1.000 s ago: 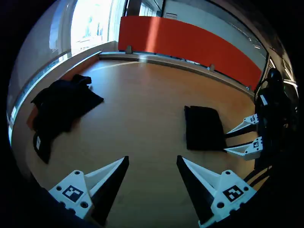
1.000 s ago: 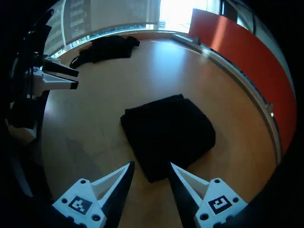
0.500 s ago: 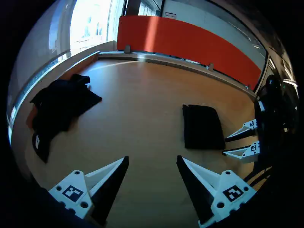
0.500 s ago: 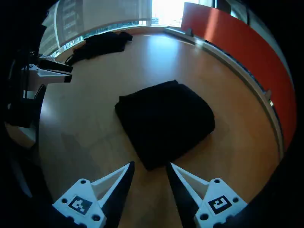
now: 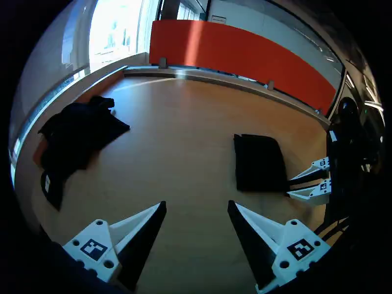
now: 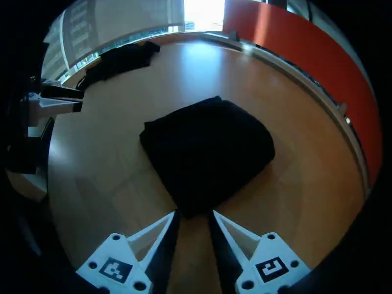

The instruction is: Fold towel

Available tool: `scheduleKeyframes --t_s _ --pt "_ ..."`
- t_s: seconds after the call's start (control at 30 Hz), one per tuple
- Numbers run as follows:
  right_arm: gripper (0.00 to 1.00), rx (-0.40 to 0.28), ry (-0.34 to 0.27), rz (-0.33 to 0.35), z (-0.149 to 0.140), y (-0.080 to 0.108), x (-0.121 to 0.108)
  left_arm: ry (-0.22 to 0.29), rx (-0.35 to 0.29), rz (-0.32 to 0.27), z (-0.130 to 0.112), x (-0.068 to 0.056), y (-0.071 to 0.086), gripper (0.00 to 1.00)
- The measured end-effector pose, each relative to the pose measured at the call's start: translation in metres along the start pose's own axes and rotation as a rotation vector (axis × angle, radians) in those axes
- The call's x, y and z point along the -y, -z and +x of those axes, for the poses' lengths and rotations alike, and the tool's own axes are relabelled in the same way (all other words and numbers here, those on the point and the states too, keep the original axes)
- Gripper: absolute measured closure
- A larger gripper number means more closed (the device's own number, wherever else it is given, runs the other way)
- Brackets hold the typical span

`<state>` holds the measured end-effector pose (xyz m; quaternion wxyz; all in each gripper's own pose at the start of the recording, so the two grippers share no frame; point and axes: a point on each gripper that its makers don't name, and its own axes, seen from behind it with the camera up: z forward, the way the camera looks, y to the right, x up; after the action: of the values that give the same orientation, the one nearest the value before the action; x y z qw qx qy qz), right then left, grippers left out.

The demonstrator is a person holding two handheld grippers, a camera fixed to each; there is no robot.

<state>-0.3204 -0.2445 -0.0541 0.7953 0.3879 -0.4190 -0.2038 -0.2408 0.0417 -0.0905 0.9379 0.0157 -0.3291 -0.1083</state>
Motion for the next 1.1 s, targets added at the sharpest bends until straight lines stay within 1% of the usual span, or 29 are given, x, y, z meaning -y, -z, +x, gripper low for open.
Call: scheduleKeyframes --t_s 0.27,0.4,0.6,0.77,1.1 --pt "0.87 -0.002 -0.018 -0.009 -0.002 -0.001 -0.005 -0.005 0.003 0.001 0.0 0.001 -0.001 0.07" --pt "0.93 -0.013 -0.014 -0.014 0.0 0.0 -0.006 -0.005 0.003 0.0 0.001 0.002 -0.001 0.07" --pt "0.95 -0.031 0.002 -0.026 0.007 0.005 -0.009 -0.011 0.003 -0.002 0.003 0.001 -0.002 0.07" --pt "0.96 -0.06 0.017 -0.043 0.021 0.017 -0.015 -0.013 0.001 -0.008 0.005 0.0 -0.001 0.07" --pt "0.96 -0.178 0.057 -0.082 0.082 0.054 -0.03 -0.039 -0.012 -0.018 0.018 -0.004 0.003 0.07"
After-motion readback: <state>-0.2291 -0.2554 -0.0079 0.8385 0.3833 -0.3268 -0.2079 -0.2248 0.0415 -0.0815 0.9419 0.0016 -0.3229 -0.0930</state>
